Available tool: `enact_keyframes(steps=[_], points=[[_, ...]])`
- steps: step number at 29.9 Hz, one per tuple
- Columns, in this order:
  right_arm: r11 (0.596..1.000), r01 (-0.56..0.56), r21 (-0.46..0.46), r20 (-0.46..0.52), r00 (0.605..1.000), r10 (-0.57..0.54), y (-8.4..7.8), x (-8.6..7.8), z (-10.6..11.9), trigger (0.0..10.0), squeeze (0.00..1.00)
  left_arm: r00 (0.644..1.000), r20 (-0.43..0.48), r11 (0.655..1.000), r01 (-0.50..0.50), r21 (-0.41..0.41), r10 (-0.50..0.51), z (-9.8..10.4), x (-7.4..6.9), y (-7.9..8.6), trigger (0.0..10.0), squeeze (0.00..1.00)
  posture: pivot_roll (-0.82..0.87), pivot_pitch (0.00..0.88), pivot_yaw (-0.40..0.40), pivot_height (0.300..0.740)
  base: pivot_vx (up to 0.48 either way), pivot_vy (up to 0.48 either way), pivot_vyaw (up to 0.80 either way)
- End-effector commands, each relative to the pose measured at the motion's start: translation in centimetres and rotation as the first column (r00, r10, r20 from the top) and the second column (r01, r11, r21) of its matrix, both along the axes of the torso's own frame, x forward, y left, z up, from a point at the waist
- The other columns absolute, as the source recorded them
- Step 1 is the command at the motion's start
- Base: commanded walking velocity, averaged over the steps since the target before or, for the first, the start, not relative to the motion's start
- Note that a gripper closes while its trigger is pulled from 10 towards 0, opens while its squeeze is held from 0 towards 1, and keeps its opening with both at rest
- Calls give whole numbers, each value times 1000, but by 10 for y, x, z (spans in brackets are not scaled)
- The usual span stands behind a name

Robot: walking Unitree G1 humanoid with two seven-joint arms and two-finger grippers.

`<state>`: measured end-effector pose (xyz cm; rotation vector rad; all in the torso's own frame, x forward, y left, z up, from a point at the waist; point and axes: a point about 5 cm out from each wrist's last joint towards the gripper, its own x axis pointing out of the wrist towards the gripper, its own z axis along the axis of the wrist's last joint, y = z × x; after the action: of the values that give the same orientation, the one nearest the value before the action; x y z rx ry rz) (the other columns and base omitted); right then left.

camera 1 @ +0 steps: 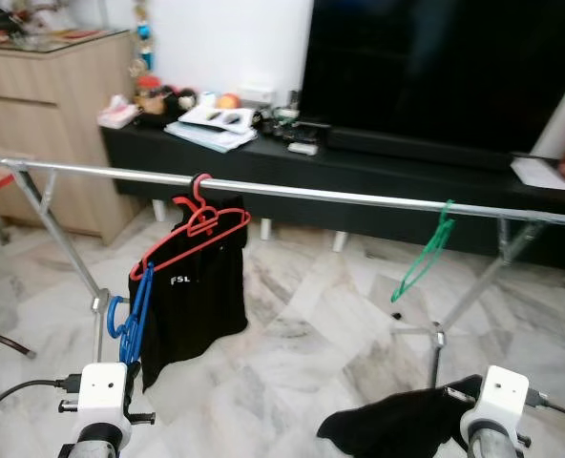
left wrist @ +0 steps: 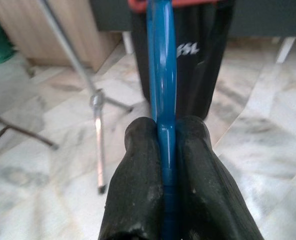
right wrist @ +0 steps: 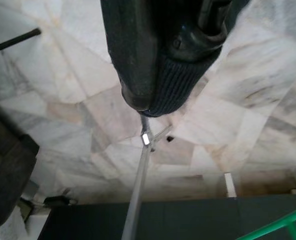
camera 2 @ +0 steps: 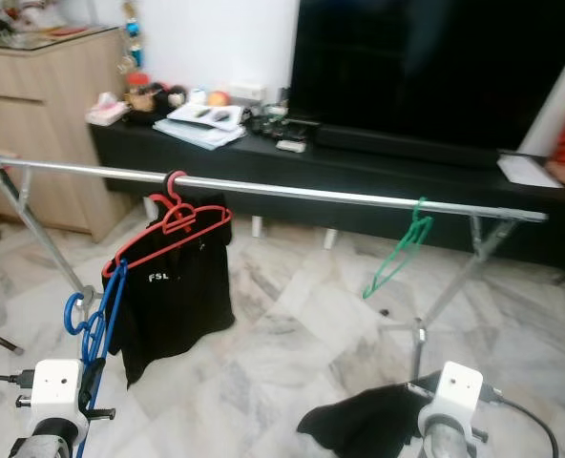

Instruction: Hang hanger

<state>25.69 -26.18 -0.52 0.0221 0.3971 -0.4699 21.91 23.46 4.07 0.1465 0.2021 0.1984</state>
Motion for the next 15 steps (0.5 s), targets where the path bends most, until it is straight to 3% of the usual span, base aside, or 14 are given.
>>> enact_keyframes(steps=[1, 12, 15], points=[[1000, 6, -10, 26, 1000, -6, -3, 5, 6, 10000, 0, 1000, 4, 1000, 0, -17, 0, 0, -1, -3, 10000, 0, 121, 0, -36, 740, -255, 304, 0], [1000, 6, -8, 28, 1000, -5, -1, 8, 8, 10000, 0, 1000, 6, 1000, 4, -15, -4, 1, -2, -2, 10000, 0, 131, 0, -38, 740, -254, 304, 0], [1000, -1, -5, 31, 1000, 1, 1, 10, 9, 10000, 0, 1000, 11, 1000, 10, -6, -10, 3, 0, -2, 10000, 0, 135, 0, -39, 740, 0, 0, 0]])
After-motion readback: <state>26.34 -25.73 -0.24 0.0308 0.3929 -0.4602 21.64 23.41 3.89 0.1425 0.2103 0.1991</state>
